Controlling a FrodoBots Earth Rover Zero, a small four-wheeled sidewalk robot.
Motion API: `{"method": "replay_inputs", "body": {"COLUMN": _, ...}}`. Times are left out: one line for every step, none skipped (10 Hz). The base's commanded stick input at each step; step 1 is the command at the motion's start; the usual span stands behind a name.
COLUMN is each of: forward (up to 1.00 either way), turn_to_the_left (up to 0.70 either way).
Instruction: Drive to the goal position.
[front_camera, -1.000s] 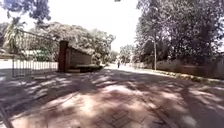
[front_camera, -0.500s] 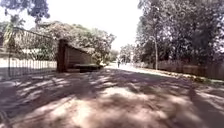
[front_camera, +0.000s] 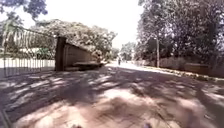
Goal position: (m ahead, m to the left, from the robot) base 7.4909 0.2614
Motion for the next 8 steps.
{"method": "replay_inputs", "body": {"forward": 0.7, "turn_to_the_left": 0.0}}
{"method": "replay_inputs", "body": {"forward": 0.7, "turn_to_the_left": 0.0}}
{"method": "replay_inputs", "body": {"forward": 0.7, "turn_to_the_left": 0.0}}
{"method": "replay_inputs", "body": {"forward": 0.7, "turn_to_the_left": 0.0}}
{"method": "replay_inputs", "body": {"forward": 0.7, "turn_to_the_left": 0.0}}
{"method": "replay_inputs", "body": {"forward": 0.7, "turn_to_the_left": 0.0}}
{"method": "replay_inputs", "body": {"forward": 0.7, "turn_to_the_left": 0.0}}
{"method": "replay_inputs", "body": {"forward": 0.7, "turn_to_the_left": 0.0}}
